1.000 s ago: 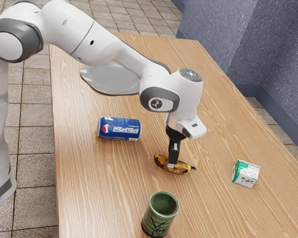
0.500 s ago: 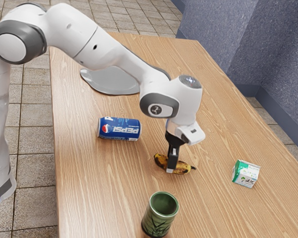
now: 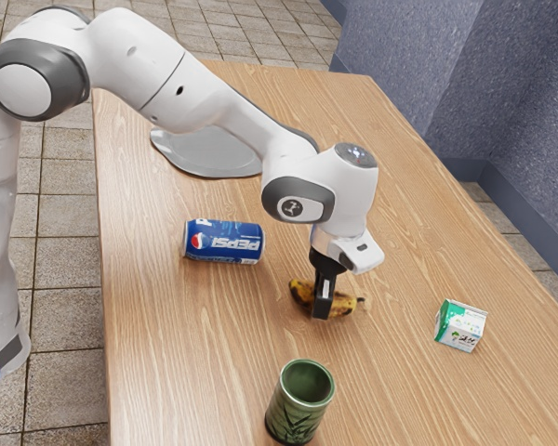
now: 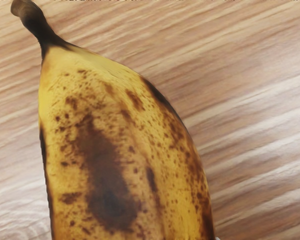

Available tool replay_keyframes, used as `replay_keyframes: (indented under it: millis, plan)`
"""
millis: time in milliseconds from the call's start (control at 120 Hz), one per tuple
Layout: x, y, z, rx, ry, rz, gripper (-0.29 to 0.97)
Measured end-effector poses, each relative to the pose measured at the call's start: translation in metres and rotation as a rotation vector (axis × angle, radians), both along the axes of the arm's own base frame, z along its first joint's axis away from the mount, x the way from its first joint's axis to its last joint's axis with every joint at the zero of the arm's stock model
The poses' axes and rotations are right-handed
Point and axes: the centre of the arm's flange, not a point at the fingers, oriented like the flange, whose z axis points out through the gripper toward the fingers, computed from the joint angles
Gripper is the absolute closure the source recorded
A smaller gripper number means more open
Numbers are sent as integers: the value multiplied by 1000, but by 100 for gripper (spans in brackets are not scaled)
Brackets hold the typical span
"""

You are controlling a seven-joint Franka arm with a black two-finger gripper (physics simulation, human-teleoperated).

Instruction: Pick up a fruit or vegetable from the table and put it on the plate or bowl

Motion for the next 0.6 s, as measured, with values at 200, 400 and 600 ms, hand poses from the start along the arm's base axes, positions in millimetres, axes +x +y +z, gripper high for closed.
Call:
replay_keyframes:
  millis: [200, 400, 600]
  plan:
    - [-4, -1, 45, -1, -65, -1, 55]
    - [13, 16, 157, -14, -188, 34, 56]
    - [24, 84, 198, 3, -187, 148, 56]
